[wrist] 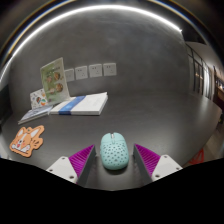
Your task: Arrange mouse
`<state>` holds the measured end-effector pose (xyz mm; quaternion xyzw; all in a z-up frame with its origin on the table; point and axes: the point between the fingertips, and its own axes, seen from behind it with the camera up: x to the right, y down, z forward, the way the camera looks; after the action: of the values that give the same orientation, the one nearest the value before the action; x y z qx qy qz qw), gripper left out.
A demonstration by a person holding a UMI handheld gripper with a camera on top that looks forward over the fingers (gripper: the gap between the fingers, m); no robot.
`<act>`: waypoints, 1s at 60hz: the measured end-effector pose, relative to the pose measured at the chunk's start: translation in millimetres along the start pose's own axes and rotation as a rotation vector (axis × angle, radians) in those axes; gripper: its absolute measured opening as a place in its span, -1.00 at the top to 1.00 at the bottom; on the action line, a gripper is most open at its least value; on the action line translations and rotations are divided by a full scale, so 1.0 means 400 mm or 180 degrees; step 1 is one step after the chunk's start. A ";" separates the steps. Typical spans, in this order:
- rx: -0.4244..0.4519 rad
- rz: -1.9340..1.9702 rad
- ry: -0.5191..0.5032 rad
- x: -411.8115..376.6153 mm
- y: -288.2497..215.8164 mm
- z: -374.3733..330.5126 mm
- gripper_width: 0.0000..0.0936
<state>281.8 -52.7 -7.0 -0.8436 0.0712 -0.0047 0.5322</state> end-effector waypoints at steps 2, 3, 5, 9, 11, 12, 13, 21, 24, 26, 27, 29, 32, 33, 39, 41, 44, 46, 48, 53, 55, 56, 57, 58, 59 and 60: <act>-0.0038 -0.0029 0.0014 0.008 0.010 0.016 -0.55; 0.0010 -0.0073 0.0042 0.015 0.003 0.021 -0.45; 0.0013 -0.0157 0.0012 0.011 0.003 0.028 -0.24; 0.0047 -0.0058 0.0036 0.013 0.005 0.032 -0.11; 0.0091 -0.0007 0.0078 0.016 0.003 0.033 -0.08; 0.0108 0.0003 0.0103 0.018 0.003 0.034 -0.07; 0.0133 0.0004 0.0132 0.019 0.002 0.034 -0.06; 0.0116 0.0094 0.0294 0.019 -0.006 0.033 0.09; 0.0105 0.0218 0.0315 0.021 -0.010 0.029 0.14; 0.0109 0.0290 0.0352 0.026 -0.026 0.005 0.16; 0.0132 0.0302 0.0379 0.023 -0.042 -0.006 0.15; 0.0239 0.0302 0.0431 0.019 -0.087 -0.033 0.16; 0.0404 0.0251 0.0523 -0.012 -0.174 -0.089 0.17; 0.0478 0.0234 0.0538 -0.030 -0.207 -0.109 0.17; 0.0891 0.0080 0.0504 -0.206 -0.380 -0.213 0.17; 0.0988 0.0028 0.0444 -0.286 -0.419 -0.233 0.17; 0.1068 -0.0041 0.0339 -0.432 -0.460 -0.251 0.18; 0.1112 -0.0080 0.0254 -0.526 -0.461 -0.250 0.18; 0.1112 -0.0106 0.0175 -0.618 -0.454 -0.243 0.18; 0.0913 -0.0255 -0.0034 -0.827 -0.368 -0.192 0.18; 0.0783 -0.0296 -0.0079 -0.887 -0.300 -0.157 0.18; 0.0706 -0.0312 -0.0101 -0.914 -0.265 -0.146 0.18; 0.0632 -0.0320 -0.0131 -0.933 -0.240 -0.135 0.18; 0.0551 -0.0330 -0.0162 -0.953 -0.209 -0.120 0.18; 0.0463 -0.0334 -0.0184 -0.970 -0.175 -0.105 0.18; 0.0370 -0.0331 -0.0198 -0.982 -0.142 -0.093 0.18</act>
<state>-103.4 -12.7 86.8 -0.8136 0.0103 -0.0102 0.5812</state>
